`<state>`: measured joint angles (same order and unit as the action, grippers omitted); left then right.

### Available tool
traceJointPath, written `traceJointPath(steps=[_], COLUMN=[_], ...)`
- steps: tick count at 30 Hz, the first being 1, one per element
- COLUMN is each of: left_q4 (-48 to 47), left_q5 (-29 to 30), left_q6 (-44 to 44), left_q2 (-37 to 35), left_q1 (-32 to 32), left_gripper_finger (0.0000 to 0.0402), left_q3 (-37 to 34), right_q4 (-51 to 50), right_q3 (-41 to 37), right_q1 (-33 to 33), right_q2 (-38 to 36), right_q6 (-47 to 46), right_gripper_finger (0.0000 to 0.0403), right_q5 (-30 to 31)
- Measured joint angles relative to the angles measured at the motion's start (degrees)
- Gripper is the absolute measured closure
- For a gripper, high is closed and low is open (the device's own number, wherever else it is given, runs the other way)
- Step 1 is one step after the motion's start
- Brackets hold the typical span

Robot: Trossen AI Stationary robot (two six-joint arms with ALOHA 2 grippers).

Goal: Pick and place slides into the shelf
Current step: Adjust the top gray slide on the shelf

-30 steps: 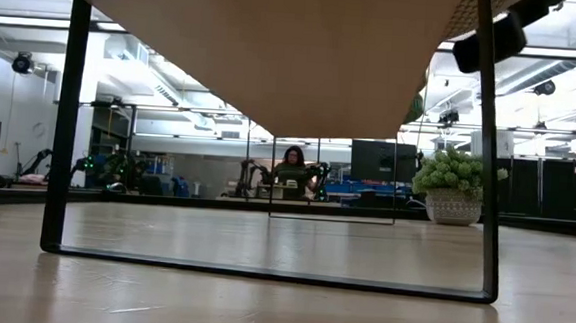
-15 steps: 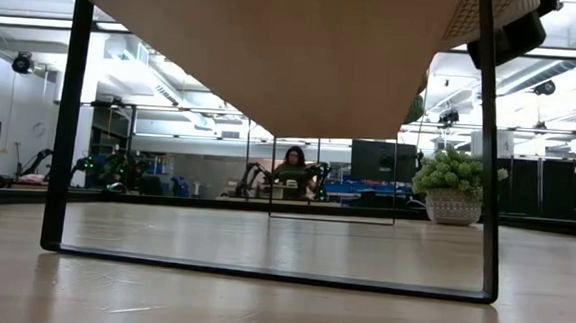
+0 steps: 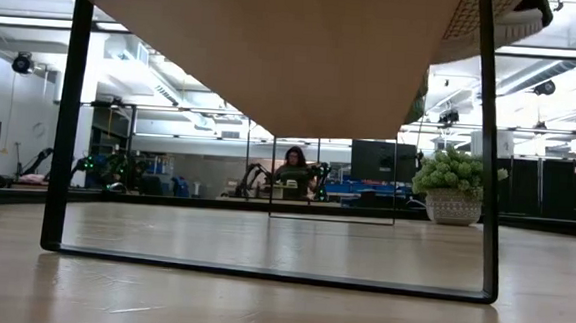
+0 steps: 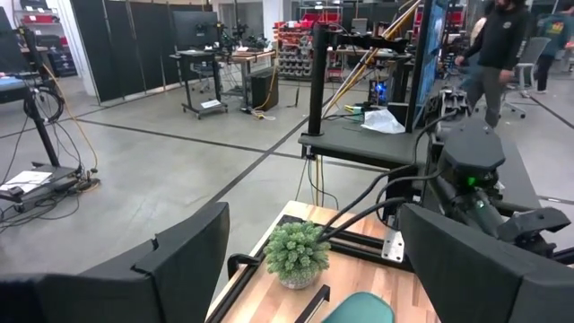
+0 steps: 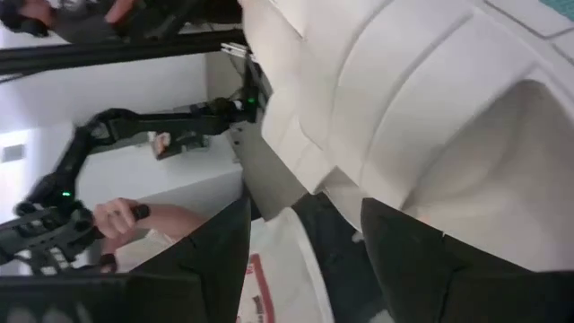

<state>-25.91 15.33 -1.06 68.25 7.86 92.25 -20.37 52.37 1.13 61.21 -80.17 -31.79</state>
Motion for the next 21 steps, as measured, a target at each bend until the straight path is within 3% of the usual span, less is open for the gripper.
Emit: traceJointPath(steps=[10,13,17,21], left_q4=[0.0,0.0,0.0,0.0], left_q5=[0.0,0.0,0.0,0.0], left_q6=[0.0,0.0,0.0,0.0], left_q2=[0.0,0.0,0.0,0.0], left_q1=[0.0,0.0,0.0,0.0], left_gripper_finger=[0.0091,0.0091,0.0091,0.0091], left_q3=[0.0,0.0,0.0,0.0], right_q4=[-16.1,-25.0,-40.5,-45.6], right_q3=[9.0,12.2,15.9,17.4], right_q1=[0.0,0.0,1.0,1.9], right_q2=[0.0,0.0,0.0,-0.5], right_q6=[8.8,12.4,16.1,15.2], right_gripper_finger=[0.0199,0.0199,0.0202,0.0235], right_q5=[5.8,7.6,15.0,21.3])
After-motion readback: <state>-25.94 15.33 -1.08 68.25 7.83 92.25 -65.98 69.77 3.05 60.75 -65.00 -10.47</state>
